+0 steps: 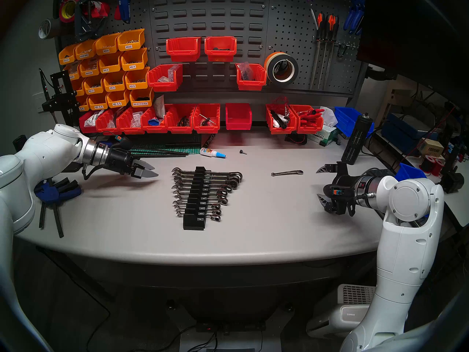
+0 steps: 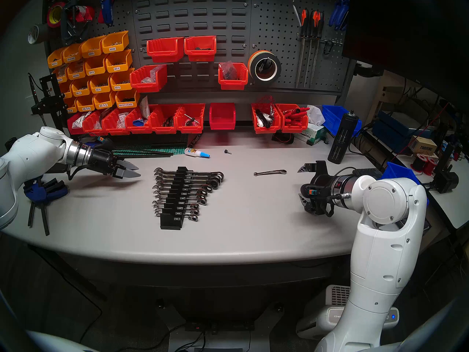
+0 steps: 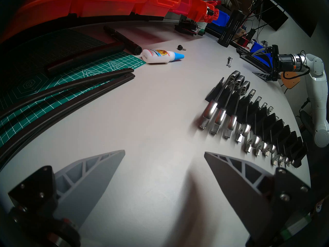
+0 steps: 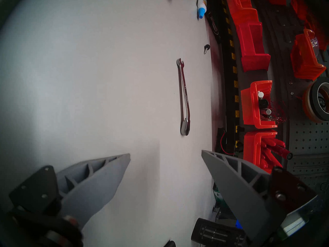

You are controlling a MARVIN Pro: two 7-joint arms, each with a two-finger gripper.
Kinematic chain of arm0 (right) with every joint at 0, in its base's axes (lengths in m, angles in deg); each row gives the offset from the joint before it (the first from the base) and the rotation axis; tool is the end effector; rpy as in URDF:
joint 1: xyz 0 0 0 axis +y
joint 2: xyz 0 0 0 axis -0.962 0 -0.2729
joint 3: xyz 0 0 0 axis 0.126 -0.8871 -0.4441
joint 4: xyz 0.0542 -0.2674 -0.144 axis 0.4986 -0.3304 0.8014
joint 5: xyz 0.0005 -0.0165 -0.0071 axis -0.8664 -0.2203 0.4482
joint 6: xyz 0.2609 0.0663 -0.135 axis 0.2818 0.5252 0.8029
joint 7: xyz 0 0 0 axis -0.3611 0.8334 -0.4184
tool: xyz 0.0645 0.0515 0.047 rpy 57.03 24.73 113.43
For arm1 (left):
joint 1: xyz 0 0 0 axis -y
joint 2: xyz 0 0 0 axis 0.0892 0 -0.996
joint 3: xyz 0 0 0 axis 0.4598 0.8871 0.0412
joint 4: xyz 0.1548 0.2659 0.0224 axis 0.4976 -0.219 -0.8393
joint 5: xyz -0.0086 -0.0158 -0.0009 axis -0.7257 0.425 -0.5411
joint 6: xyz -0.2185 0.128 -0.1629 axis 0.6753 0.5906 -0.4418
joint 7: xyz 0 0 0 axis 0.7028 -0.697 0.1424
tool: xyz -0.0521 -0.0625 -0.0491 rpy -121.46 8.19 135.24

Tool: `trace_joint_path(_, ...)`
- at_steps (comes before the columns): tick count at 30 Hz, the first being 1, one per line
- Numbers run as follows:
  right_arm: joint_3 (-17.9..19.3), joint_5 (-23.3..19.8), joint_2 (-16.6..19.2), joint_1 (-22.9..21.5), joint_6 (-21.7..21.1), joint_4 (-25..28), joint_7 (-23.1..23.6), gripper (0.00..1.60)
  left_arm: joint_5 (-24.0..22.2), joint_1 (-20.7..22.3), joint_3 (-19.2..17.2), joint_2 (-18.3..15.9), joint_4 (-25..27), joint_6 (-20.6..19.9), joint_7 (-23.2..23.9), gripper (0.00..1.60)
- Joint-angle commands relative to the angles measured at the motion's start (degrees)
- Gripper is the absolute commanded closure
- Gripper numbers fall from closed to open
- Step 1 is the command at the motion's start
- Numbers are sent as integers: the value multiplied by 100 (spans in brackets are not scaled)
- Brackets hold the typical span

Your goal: Put the wrenches on the table into the correct slot in the case

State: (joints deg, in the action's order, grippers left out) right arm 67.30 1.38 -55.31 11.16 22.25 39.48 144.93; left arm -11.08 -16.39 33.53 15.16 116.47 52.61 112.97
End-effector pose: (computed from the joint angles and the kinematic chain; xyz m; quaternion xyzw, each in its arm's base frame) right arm 0.3410 -0.1012 -0.1781 0.5728 0.6814 0.3983 0.2214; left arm 0.5161 0.2611 -0.1648 0.8089 -0.3656 0.3338 0.3172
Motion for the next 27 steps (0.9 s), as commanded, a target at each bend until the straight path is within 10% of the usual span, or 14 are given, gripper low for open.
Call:
trace_joint_path(1, -418, -280, 248, -217, -373, -206, 91, 0, -19, 148, -59, 4, -4, 3, 11, 0)
trace_joint_path(27, -864, 889, 46, -320, -358, -1082, -744, 0, -19, 146, -62, 1, 3, 2, 6, 0)
